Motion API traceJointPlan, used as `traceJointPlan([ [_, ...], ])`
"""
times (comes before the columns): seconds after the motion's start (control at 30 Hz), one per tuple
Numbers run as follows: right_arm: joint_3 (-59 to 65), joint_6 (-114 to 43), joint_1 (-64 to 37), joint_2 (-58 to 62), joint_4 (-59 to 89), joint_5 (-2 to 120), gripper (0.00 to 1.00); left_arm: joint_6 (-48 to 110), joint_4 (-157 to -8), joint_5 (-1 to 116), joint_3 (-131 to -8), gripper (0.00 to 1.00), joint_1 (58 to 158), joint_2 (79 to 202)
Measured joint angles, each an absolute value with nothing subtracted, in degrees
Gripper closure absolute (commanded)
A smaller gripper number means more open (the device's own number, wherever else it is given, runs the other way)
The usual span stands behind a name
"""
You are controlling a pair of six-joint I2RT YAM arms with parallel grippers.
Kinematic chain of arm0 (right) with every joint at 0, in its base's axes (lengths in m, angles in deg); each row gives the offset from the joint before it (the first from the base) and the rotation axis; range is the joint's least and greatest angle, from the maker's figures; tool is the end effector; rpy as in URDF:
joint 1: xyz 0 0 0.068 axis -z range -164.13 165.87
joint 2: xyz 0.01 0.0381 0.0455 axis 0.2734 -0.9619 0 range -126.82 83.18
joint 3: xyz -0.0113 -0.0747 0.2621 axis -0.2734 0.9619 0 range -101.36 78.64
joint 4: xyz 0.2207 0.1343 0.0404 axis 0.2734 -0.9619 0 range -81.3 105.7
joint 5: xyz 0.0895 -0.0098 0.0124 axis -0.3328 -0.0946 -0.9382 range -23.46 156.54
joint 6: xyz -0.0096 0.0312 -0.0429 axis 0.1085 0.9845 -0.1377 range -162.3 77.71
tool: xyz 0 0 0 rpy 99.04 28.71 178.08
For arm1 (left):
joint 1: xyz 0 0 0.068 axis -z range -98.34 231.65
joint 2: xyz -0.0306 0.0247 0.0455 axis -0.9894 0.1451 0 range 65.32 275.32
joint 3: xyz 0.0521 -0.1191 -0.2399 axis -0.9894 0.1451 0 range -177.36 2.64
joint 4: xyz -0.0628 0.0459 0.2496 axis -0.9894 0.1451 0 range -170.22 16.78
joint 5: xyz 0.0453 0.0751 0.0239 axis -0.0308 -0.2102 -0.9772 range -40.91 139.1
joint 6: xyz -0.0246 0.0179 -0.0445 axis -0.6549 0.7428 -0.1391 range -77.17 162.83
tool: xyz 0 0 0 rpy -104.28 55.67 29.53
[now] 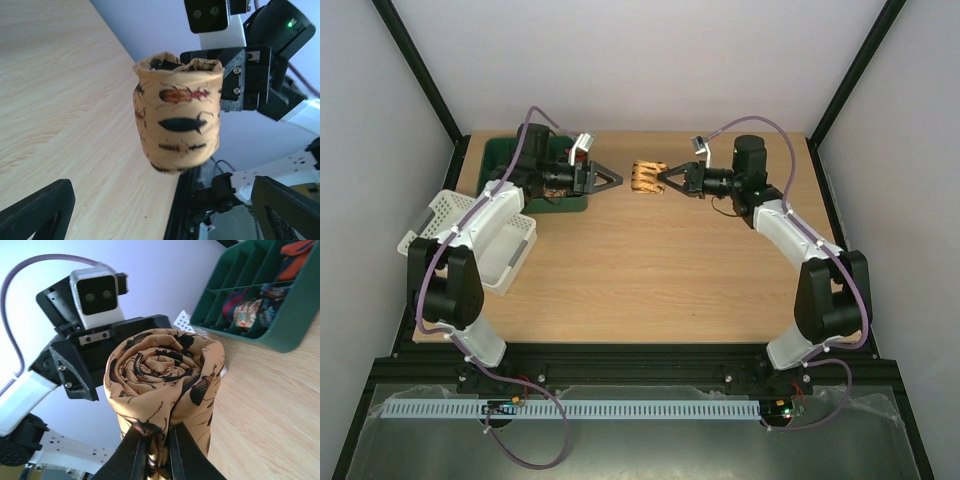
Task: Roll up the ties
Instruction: Pass from the right arm to the left
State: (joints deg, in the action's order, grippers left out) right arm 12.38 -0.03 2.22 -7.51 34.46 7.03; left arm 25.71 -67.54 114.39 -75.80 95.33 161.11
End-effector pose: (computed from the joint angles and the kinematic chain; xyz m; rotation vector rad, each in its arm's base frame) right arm 0.3453 0.1155 0.3216 -0.4257 1.8353 1.5550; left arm 0.3571 -0.1202 0.3160 0.6632 1.9746 -1.5063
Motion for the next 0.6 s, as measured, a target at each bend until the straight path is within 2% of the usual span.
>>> traceJointPlan([
  [0.47,14.1,9.7,-2.3,-7.4,45.5,6.1,0.99,10.7,-81.7,121.3,-75.1,0.01,99.4,163.1],
  [0.6,14.1,11.2,-3.2,-7.4,47.2,6.1,0.99,8.5,-84.2,121.9,-75.1,0.09,100.0,163.9],
])
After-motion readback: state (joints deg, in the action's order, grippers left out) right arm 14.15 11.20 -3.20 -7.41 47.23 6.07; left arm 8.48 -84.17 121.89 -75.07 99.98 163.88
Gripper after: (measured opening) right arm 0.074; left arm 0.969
